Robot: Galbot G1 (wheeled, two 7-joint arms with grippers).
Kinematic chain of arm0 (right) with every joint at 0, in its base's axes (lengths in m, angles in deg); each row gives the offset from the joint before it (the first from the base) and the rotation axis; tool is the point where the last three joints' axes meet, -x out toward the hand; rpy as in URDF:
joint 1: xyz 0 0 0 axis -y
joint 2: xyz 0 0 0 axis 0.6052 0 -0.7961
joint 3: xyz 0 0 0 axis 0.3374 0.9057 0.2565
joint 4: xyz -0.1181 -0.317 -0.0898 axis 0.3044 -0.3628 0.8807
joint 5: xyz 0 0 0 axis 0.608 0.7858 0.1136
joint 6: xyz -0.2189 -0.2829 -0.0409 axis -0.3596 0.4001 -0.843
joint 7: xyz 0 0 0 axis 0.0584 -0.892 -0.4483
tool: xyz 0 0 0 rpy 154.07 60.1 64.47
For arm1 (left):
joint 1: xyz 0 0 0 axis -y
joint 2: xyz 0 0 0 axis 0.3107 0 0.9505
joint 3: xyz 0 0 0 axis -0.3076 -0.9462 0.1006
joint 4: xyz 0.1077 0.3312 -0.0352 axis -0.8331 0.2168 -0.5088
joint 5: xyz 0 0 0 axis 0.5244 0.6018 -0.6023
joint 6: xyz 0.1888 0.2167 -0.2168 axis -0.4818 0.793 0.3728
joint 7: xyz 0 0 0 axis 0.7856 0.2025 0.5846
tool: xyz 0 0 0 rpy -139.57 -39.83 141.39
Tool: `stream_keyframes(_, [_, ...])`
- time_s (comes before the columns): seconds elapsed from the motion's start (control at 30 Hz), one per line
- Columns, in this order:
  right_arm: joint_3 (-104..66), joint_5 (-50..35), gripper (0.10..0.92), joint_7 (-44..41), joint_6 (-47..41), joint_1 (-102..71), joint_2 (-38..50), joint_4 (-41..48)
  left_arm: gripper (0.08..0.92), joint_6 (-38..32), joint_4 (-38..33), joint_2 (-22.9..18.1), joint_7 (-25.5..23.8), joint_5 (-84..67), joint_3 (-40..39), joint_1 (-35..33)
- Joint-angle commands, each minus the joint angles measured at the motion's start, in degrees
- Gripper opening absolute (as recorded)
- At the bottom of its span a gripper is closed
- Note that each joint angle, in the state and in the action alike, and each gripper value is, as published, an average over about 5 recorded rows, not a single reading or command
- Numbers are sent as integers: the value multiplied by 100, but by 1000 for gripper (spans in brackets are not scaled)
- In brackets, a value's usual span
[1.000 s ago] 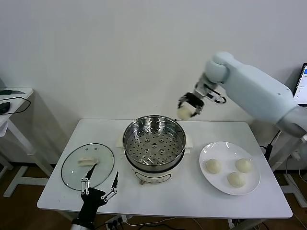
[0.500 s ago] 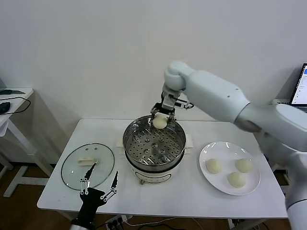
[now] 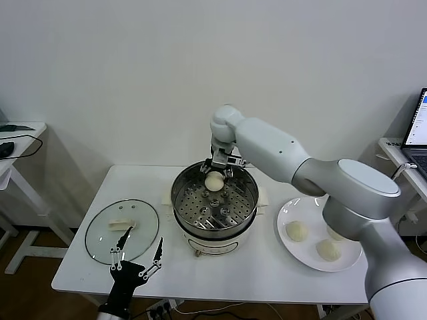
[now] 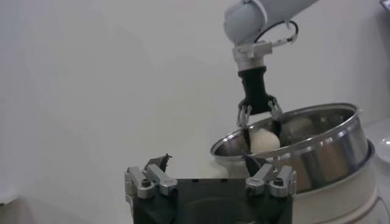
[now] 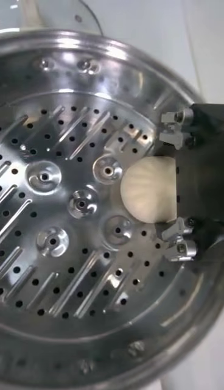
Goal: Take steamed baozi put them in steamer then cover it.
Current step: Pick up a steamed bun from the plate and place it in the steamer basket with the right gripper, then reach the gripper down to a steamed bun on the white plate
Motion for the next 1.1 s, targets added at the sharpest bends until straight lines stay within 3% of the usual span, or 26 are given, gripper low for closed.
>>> stream_keyframes(0.03, [-62,273,713,77,97,-173,-224,291,823,-10,-15,5,9,-32,15,-4])
stream_keyframes(0.2, [-109,-60,790,-181,-67,10,84,-222,823,52,-116,8,21,-101,25,-25])
stream_keyframes(0.3, [-50,-806,818,-528,-509,298,578,-976,823,83,-147,15,26,-119,38,-24])
stream_keyframes(0.53, [-36,-2746,823,-1255,-2856,1118,2187,-1944,823,98,-150,7,31,-113,-10,0])
stream_keyframes(0.67, [195,-3674,823,-1009,-3873,1273,3090,-1732,823,103,-162,9,42,-98,-13,-27])
stream_keyframes(0.83, [728,-4327,823,-712,-4358,1026,4142,-1676,823,102,-164,28,47,-87,-5,-34])
stream_keyframes(1.1, [1879,-4512,823,-15,-4818,491,5093,-2753,823,125,-113,4,60,-46,-100,11])
